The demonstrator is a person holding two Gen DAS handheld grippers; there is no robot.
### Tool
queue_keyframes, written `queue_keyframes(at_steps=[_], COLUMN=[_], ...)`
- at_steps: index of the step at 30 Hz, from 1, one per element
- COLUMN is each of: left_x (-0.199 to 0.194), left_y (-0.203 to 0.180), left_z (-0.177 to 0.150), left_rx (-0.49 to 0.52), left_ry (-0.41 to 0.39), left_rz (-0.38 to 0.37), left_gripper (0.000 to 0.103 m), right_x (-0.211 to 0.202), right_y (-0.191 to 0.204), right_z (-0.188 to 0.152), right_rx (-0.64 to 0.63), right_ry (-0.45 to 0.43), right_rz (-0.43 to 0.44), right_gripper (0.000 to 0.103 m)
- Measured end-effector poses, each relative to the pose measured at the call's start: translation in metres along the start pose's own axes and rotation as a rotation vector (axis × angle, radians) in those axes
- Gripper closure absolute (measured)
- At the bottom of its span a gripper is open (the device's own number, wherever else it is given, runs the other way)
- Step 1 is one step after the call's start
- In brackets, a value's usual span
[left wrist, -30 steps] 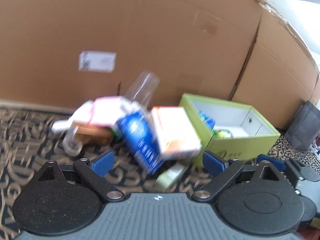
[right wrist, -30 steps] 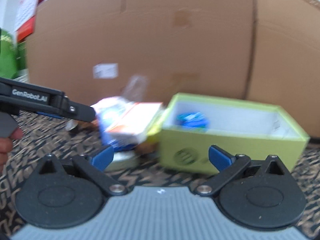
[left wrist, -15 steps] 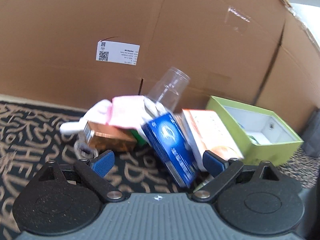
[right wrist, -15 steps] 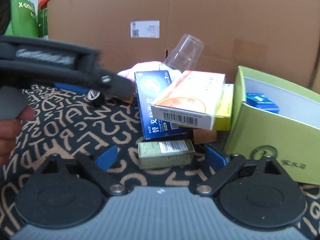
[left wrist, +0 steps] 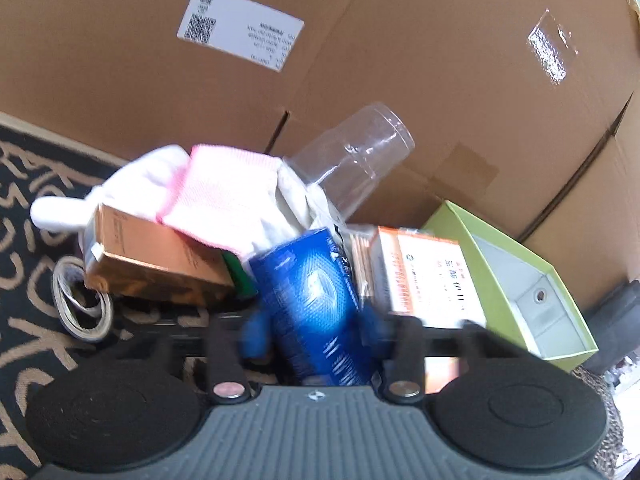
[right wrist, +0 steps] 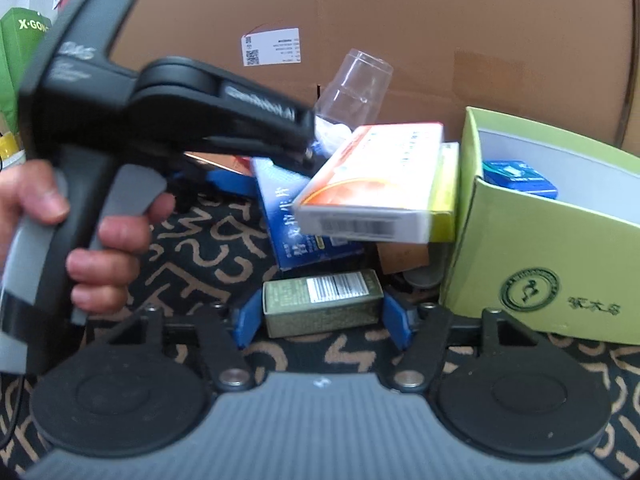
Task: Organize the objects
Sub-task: 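Grasp the grey tin with the right tool while the left tool grasps the tall blue medicine box, then lower the tin and blue medicine box into the shoebox and open both tools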
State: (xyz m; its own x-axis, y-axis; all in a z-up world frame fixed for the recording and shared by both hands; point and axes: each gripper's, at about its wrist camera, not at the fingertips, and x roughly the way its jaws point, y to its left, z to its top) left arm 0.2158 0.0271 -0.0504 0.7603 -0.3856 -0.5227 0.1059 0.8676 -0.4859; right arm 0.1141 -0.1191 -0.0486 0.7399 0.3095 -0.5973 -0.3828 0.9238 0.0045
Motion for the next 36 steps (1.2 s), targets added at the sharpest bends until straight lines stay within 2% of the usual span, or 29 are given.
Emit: queue_keyframes(at_steps=[1, 3, 7, 11, 13, 16, 22, 31, 36], left_x=[-0.005, -0.020, -0.066, -0.110, -0.120, -0.120, -0.104, -0.113, -0.126], left_y=[0.000, -0.004, -0.004, -0.016, -0.029, -0.041, -0.036, -0.036, -0.066], left_z=[-0.002, -0.006, -0.025, -0.050, -0.064, -0.078, -0.075, -0.075, -0.061], left_rx=[0.005, 0.048, 0.077, 0.191, 0.289, 0.382, 0.349, 0.350, 0.392], left_ry=[-0.004, 0.008, 0.051, 0.086, 0.112, 0.098, 0.093, 0.089, 0.055], left_rz=[-0.004, 0.000, -0.044, -0.080, -0.036, 0.010, 0.041, 0.069, -0.030], left_gripper=[0.069, 0.076, 0.082, 0.086, 0.086, 0.086, 0.086, 0.086, 0.086], right_x=[-0.004, -0.016, -0.047, -0.076, -0.086, -0.092, -0.092, -0.089, -0.106], right_y=[0.001, 0.002, 0.000, 0.000, 0.003, 0.009, 0.008, 0.004, -0.009], right_z=[-0.002, -0.010, -0.032, -0.049, -0.056, -0.059, -0.061, -0.062, -0.051], right_rx=[-0.004, -0.001, 0.021, 0.057, 0.062, 0.057, 0.068, 0.080, 0.102], right_ry=[0.003, 0.005, 0.019, 0.023, 0.023, 0.019, 0.006, 0.002, -0.060], right_rz=[0.000, 0.006, 0.012, 0.004, 0.000, -0.013, -0.022, -0.024, -0.036], right_gripper=[0.040, 0.040, 0.040, 0.040, 0.040, 0.040, 0.040, 0.041, 0.041])
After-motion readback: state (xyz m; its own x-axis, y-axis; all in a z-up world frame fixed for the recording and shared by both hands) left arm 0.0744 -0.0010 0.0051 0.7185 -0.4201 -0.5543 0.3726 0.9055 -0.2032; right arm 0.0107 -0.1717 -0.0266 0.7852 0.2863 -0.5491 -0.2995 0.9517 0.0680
